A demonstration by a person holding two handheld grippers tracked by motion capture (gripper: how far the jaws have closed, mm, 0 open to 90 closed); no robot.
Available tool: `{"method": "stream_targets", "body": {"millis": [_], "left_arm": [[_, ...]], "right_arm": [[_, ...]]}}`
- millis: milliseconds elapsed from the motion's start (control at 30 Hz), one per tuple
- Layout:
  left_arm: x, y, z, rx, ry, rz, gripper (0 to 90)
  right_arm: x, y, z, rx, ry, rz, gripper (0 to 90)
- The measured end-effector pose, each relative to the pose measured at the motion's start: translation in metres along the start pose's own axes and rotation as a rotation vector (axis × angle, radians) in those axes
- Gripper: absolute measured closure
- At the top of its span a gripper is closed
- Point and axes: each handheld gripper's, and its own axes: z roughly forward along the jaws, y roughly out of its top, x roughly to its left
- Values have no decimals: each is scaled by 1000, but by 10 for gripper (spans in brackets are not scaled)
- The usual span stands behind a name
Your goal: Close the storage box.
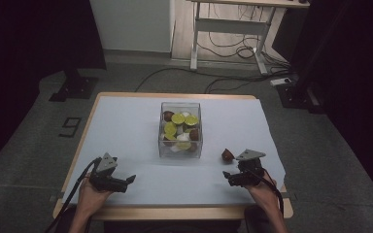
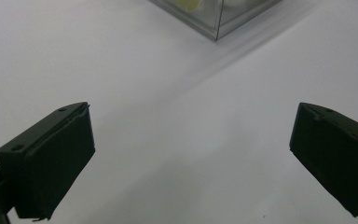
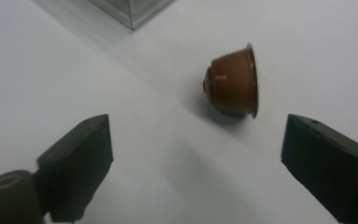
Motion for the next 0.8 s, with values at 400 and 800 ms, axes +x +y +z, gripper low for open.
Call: {"method": "stream_targets", "body": {"millis": [400, 800], "left_arm": [[3, -14, 23, 116, -1, -6, 0], [5, -13, 29, 165, -8, -23, 0]], "right_arm": [[2, -20, 27, 28, -12, 18, 0], [-4, -34, 38, -22, 47, 96, 0]]}}
